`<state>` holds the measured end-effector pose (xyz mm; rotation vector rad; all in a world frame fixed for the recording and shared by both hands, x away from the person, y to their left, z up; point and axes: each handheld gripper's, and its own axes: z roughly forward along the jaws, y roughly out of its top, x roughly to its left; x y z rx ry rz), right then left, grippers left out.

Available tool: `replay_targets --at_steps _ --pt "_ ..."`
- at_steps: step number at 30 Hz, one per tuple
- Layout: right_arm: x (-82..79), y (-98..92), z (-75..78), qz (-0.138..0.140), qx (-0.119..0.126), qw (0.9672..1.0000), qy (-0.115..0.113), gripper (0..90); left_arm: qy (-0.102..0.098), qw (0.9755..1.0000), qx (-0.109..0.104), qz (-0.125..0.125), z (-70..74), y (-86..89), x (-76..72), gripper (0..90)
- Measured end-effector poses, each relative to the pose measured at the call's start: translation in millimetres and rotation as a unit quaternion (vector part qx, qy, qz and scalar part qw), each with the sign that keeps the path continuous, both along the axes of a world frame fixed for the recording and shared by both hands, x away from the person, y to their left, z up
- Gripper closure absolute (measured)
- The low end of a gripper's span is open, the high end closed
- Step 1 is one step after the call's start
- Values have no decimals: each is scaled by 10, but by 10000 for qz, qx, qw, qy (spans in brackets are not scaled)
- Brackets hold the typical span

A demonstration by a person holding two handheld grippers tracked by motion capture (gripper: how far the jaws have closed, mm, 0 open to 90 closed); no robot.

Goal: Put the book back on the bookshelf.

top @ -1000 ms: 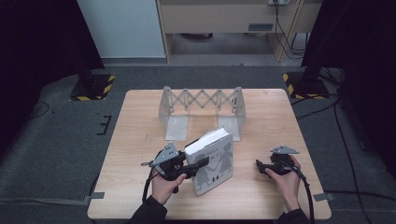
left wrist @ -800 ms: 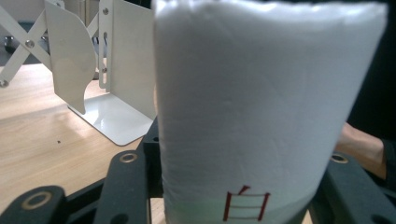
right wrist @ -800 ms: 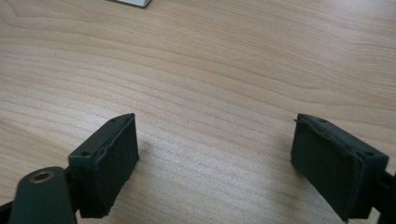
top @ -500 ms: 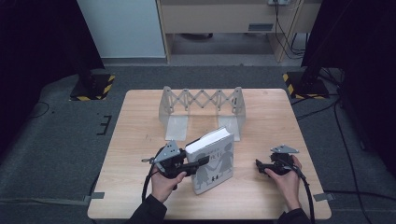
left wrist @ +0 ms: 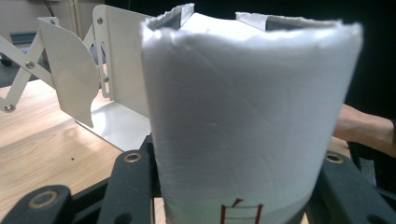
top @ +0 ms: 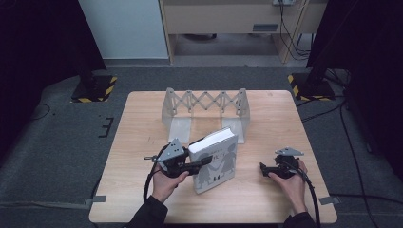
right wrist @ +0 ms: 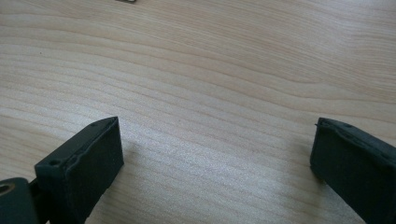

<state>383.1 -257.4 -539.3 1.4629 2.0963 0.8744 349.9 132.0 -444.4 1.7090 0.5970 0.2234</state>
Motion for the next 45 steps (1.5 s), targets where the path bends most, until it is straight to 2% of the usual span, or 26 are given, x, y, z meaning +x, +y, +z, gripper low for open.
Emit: replay_targets --at_steps 3,11,16,18,28,33,37,41,43,45 --pt "0 0 0 0 0 10000 0 30 28 10000 -46 -30 -26 27 -16 508" --pt "-1 0 0 0 0 10000 0 30 25 9995 -327 16 -73 -10 -107 459" --pt "1 4 -1 1 -2 10000 18 22 104 9997 -215 -25 -72 -45 -136 418" --pt "1 5 -1 1 2 10000 23 20 71 9999 -134 7 -59 -59 -145 407" --pt "7 8 -5 32 -10 10000 15 10 -20 9999 -118 101 70 -88 -146 384" --pt "6 9 -4 28 0 10000 24 10 -134 9995 -240 160 246 -82 -119 372" --pt "6 9 -4 29 0 10000 24 10 -182 9995 -139 211 365 -108 -86 352" --pt "7 8 -5 31 -10 10000 16 10 -62 9995 -180 259 408 -144 -21 350" --pt "6 8 -4 33 -4 10000 19 10 70 9996 -194 217 420 -168 12 361" --pt "6 8 -4 33 -6 10000 19 10 186 9996 -112 153 420 -190 29 392"
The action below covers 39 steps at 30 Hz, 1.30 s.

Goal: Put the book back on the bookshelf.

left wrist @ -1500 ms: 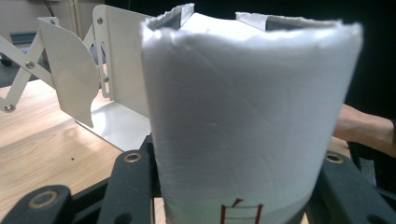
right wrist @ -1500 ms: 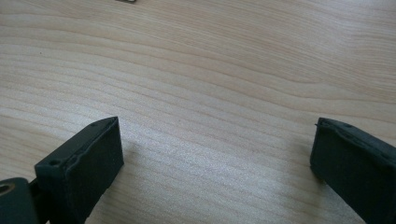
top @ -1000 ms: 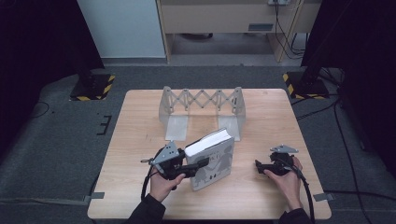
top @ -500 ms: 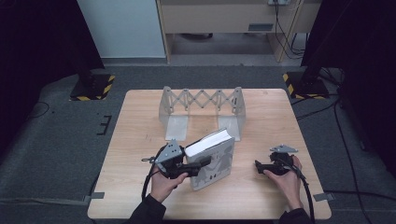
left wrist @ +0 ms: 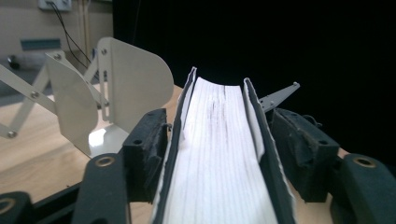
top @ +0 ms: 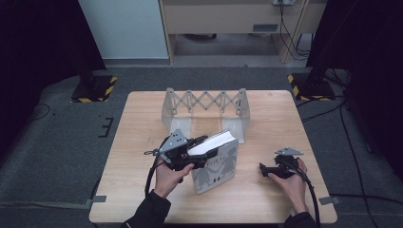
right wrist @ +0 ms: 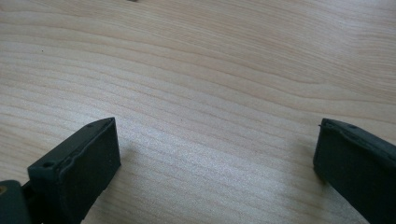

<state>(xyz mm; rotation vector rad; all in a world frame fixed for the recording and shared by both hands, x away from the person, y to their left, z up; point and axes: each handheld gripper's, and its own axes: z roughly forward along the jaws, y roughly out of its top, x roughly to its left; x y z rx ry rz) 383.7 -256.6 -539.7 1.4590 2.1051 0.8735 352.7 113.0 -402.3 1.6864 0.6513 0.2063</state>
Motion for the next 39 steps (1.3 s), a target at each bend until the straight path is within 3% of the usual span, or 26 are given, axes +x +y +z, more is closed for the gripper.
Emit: replay_targets --at_steps 2,9,23,28,33,39 --pt "0 1 1 -4 4 10000 5 10 84 9999 109 -66 -8 -39 6 385" --pt "0 0 -1 0 -7 10000 -5 10 63 9994 334 -43 12 -59 -7 373" --pt "0 1 0 0 -2 10000 -1 10 -12 9993 374 -63 67 -87 16 383" --pt "-1 4 1 -15 -1 10000 0 11 75 9966 782 -229 101 -247 55 367" --pt "-1 3 1 -1 -1 10000 1 11 1 9967 771 -253 98 -250 43 428" --pt "-2 5 1 -6 -6 10000 -1 12 -122 9963 807 -252 92 -258 25 435"
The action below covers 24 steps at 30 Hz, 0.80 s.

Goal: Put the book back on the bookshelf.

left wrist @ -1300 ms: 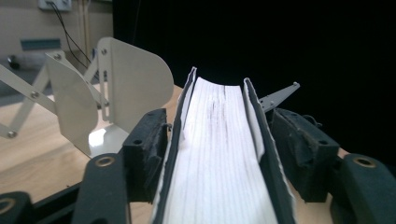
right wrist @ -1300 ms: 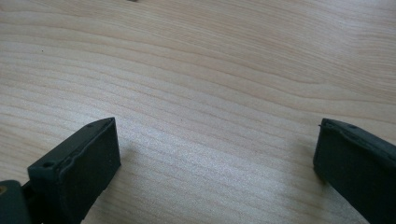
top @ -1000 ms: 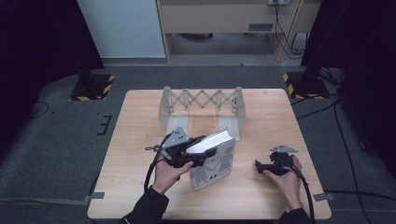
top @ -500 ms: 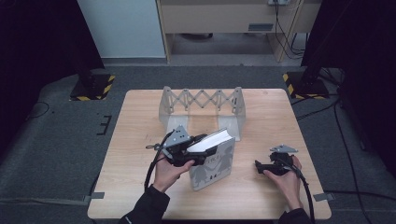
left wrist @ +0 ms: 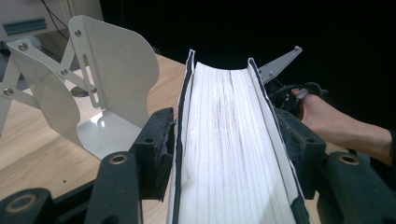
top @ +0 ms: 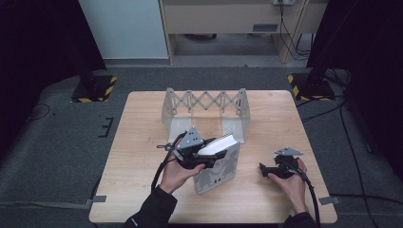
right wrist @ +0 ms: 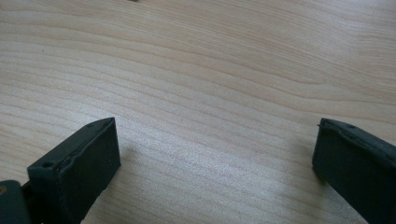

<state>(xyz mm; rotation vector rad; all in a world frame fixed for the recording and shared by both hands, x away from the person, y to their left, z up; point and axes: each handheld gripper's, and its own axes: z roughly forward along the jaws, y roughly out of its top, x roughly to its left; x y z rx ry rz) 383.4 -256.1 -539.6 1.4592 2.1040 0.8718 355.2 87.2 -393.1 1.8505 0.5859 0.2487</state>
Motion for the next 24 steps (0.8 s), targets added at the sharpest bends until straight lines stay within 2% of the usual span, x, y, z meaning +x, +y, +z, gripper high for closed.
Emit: replay_targets --at_steps 7,13,21,24 --pt "-3 4 1 20 -5 10000 9 12 -82 10000 15 -13 -3 -19 -37 438" --pt "-3 4 1 16 -6 10000 8 12 -121 9999 -5 -69 -7 -24 -57 487" --pt "-2 4 2 18 3 10000 14 12 -262 9997 5 -1 -7 -42 -96 512" --pt "-2 4 2 20 3 10000 13 11 -300 9995 46 96 -2 -51 -112 518"
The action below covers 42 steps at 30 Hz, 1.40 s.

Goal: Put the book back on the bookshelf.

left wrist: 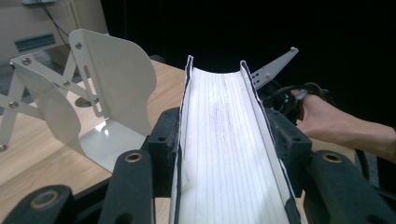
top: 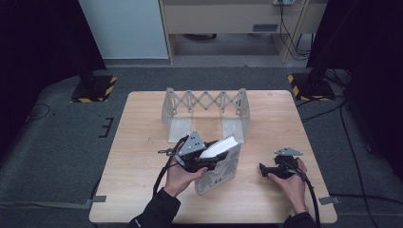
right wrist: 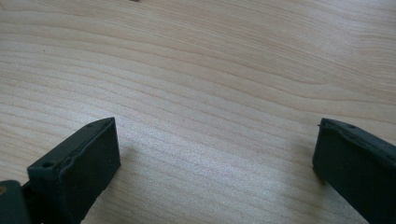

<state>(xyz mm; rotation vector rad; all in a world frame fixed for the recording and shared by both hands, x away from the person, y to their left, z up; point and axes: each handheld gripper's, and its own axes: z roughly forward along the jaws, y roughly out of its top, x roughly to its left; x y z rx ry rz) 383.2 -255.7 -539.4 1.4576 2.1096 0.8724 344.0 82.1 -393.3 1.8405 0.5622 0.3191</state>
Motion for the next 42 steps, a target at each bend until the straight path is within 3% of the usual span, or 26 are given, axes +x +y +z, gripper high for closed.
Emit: replay_targets --at_steps 8,14,19,26,31,36,42 --pt "0 0 0 -1 3 10000 2 12 146 9996 -70 231 96 89 25 522" --pt "0 0 0 0 3 10000 3 11 113 9974 -389 591 302 376 13 522" --pt "0 0 0 0 3 10000 3 11 58 9941 -316 1034 387 643 27 522" --pt "1 0 0 0 6 10000 2 11 33 9861 -228 1645 414 1028 67 522" --pt "1 0 0 1 6 10000 3 11 2 9768 -169 2137 426 1246 135 522" --pt "1 -1 0 4 9 10000 6 11 -1 9684 -185 2489 443 1351 250 522" --pt "1 -1 0 5 9 10000 6 11 -13 9625 -242 2703 437 1360 430 522"
